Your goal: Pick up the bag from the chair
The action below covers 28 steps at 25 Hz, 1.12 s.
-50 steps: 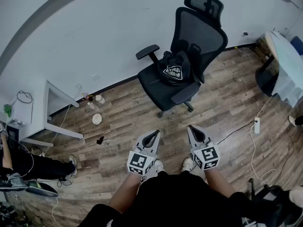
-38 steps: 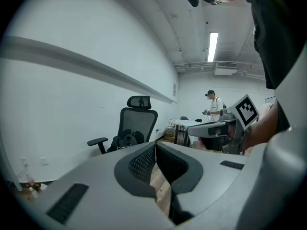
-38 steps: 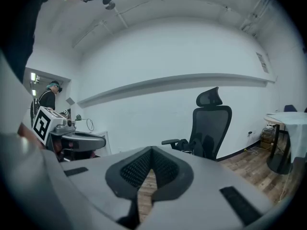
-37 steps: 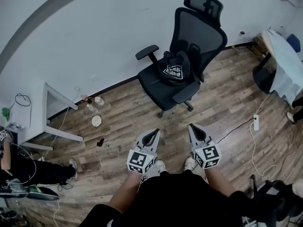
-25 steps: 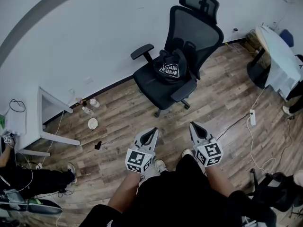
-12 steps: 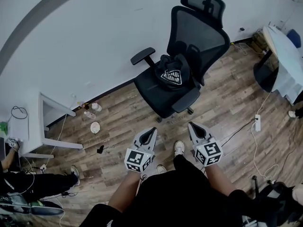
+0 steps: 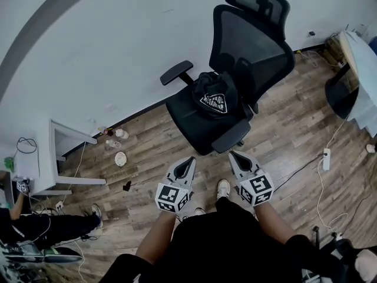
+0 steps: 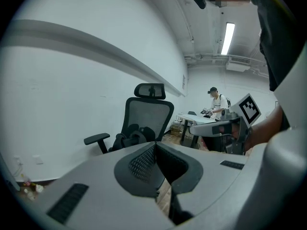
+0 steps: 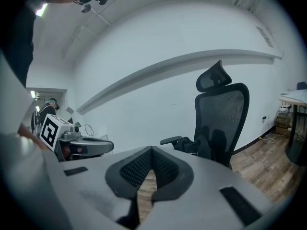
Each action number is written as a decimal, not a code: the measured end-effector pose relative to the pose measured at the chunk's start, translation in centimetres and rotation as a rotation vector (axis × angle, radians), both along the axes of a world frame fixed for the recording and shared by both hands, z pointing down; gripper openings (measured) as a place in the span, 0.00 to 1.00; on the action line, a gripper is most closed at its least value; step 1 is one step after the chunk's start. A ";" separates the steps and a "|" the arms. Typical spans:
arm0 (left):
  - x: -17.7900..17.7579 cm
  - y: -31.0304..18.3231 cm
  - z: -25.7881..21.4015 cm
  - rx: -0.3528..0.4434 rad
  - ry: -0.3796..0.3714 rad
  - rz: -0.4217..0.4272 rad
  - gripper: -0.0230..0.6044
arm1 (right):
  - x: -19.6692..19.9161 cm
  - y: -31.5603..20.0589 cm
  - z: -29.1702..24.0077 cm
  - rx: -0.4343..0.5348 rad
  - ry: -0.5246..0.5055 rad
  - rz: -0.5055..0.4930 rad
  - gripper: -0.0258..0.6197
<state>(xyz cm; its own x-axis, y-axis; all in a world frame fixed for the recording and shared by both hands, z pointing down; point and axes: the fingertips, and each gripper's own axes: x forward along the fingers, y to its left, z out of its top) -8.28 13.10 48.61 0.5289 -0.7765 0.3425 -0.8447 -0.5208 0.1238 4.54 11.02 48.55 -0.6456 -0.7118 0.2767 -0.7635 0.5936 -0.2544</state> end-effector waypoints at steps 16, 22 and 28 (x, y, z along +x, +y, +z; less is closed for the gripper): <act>-1.1 -7.1 0.6 -0.010 -0.014 -0.068 0.07 | -0.9 -8.2 1.5 -0.028 0.025 -0.043 0.07; -2.4 -12.1 1.4 -0.020 0.019 -0.043 0.07 | -2.6 -12.3 1.5 -0.039 0.027 -0.025 0.07; -3.3 -17.9 1.8 -0.031 0.056 0.021 0.07 | -4.2 -18.0 1.2 -0.043 0.067 0.024 0.07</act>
<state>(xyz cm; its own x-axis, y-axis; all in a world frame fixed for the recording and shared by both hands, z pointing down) -11.60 -4.75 50.38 0.5640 -0.7547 0.3352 -0.8250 -0.5333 0.1872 0.35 -6.97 49.75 -0.6078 -0.7132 0.3491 -0.7933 0.5649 -0.2271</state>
